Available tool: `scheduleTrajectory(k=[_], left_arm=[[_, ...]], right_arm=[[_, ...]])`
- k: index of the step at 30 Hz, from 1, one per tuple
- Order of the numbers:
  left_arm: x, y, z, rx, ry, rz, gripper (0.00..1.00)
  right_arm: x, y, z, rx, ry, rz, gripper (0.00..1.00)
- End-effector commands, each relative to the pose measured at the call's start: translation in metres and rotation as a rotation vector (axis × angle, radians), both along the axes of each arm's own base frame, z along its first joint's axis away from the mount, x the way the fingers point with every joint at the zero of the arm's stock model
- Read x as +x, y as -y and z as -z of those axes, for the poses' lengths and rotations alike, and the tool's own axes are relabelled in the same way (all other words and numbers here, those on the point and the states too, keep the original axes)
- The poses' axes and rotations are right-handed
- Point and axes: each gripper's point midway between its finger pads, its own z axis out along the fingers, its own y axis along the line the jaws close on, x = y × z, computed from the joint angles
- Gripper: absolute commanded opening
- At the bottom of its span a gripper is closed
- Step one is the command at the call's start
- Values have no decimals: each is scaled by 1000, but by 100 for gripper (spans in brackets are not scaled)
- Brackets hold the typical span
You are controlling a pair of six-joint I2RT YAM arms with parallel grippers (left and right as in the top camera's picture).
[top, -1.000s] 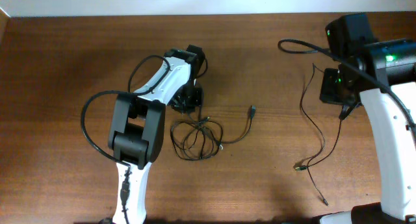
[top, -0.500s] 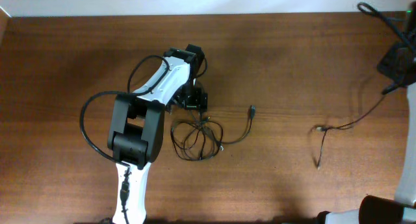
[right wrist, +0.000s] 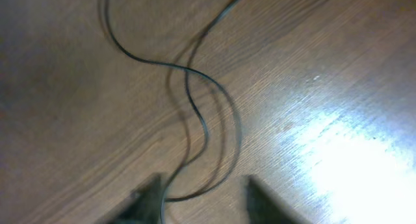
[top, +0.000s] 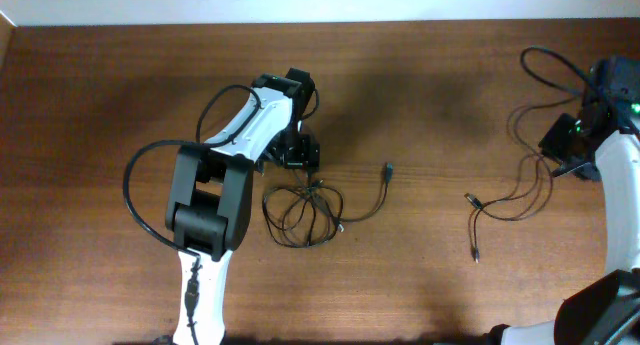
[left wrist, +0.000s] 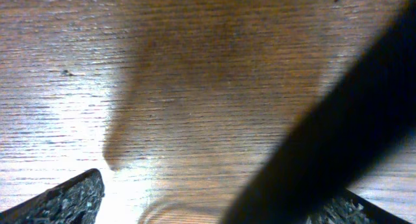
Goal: Untangle cables
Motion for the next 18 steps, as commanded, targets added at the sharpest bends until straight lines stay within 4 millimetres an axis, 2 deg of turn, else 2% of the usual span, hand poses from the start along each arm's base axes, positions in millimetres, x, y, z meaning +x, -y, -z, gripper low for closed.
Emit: scheduleTrajectory(k=[1,3,4,6,8,9,13,18], left_arm=[[0,-4,2,15,2,-1,99],[0,-4,2,15,2,-1,99],[0,-4,2,15,2,-1,99],[0,-4,2,15,2,-1,99],[0,-4,2,15,2,-1,99],[0,-4,2,15,2,-1,99],[0,-4,2,15,2,-1,99],[0,-4,2,15,2,-1,99]], right_arm=[[1,-4,11,25,10,1,78],[3,-3,14,23,12,-3,92],[4,-3,17,24,8,-3,93],[8,-1,33,34,-25,-3,95],[16,1,60,47,-70,-1,95],[24,5,78,49,-91,-15,95],[31,24,121,47,-142,-41,95],[21,43,140,73,-173,15,94]])
